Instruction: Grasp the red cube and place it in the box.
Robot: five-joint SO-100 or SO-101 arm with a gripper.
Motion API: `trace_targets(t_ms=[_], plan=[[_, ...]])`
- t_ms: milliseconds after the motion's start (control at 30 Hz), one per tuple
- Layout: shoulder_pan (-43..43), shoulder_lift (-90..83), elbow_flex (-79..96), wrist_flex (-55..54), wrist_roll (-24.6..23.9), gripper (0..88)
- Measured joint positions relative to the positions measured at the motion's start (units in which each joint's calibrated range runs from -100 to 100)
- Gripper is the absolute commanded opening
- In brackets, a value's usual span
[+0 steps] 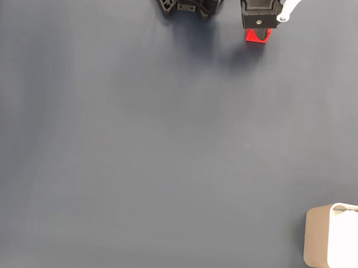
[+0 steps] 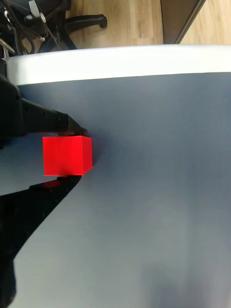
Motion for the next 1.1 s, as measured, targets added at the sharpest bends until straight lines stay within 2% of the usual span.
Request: trace_targets(t_ms=[233,700,1100], plan=[[0.00,0.52,0.00,0.00,0.24,5.6],[0.00,1.22,-0.45,0.00,0.15,4.1],[1.34,10.25,-12.21,-0.40,-2.54,3.8]])
